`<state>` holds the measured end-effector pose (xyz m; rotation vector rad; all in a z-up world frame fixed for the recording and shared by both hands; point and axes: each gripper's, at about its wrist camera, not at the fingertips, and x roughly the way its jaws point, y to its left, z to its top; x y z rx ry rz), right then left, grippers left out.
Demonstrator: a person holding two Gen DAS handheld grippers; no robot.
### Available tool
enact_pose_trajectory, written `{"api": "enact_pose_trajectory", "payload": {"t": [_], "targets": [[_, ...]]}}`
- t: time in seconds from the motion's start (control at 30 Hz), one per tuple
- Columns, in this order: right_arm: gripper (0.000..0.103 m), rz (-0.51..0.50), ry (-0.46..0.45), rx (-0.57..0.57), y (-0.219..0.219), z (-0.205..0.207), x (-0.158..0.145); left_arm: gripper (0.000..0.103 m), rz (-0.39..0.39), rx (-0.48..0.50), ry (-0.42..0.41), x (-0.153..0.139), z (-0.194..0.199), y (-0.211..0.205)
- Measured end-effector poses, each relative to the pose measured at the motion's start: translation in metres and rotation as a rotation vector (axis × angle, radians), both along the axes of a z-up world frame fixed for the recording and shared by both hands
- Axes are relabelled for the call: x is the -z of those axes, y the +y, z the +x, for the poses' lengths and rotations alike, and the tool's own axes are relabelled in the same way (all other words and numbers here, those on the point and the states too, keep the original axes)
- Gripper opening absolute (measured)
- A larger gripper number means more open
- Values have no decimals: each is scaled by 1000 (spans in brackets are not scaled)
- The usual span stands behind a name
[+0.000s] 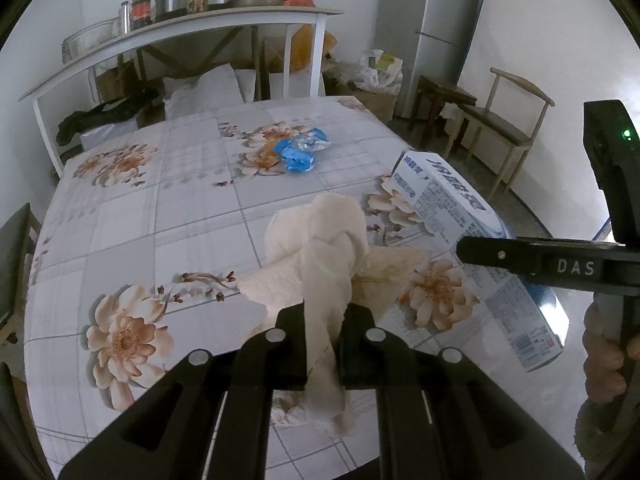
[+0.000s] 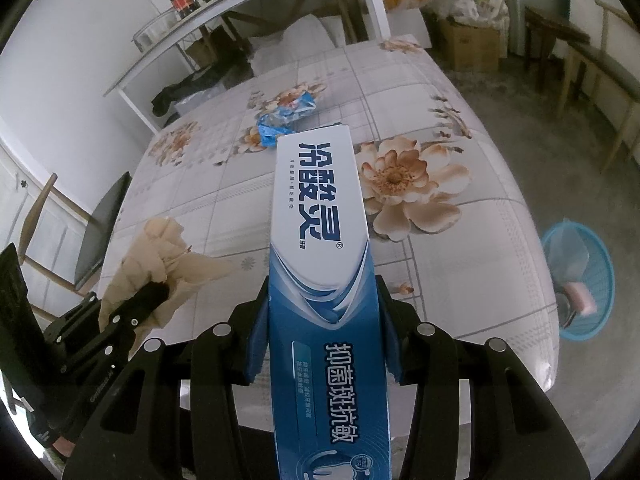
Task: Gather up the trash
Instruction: 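Lift the toothpaste box with the right tool while the left tool lifts the cloth, then open both tools over the blue wastebasket to drop box and cloth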
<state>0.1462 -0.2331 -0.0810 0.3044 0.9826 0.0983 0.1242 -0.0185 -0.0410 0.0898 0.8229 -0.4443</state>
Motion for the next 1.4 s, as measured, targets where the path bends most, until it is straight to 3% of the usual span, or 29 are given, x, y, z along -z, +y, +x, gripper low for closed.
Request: {"api": "enact_pose_trajectory", "payload": {"t": [0.3, 0.47, 0.63, 0.77, 1.0, 1.17, 1.4], "targets": [[44, 19, -17, 3, 0, -2, -3, 8, -11, 10, -8, -6, 1, -4], [44, 37, -68, 63, -22, -10, -18, 8, -23, 36, -24, -19, 5, -15], [44, 27, -155, 242, -85, -46, -44, 8, -55, 103, -44, -39, 14, -46], [44, 39, -184, 445, -156, -95, -49, 8, -80, 216, -29, -50, 21, -98], [44, 177, -121, 689, -252, -162, -3, 8, -78, 422, 111, -42, 33, -220], [44, 301, -53, 739, -289, -163, 43, 9, 6, 507, 255, -2, 46, -315], [45, 490, 37, 783, -347, -135, 106, 10, 143, 559, 345, 59, 62, -414]]}}
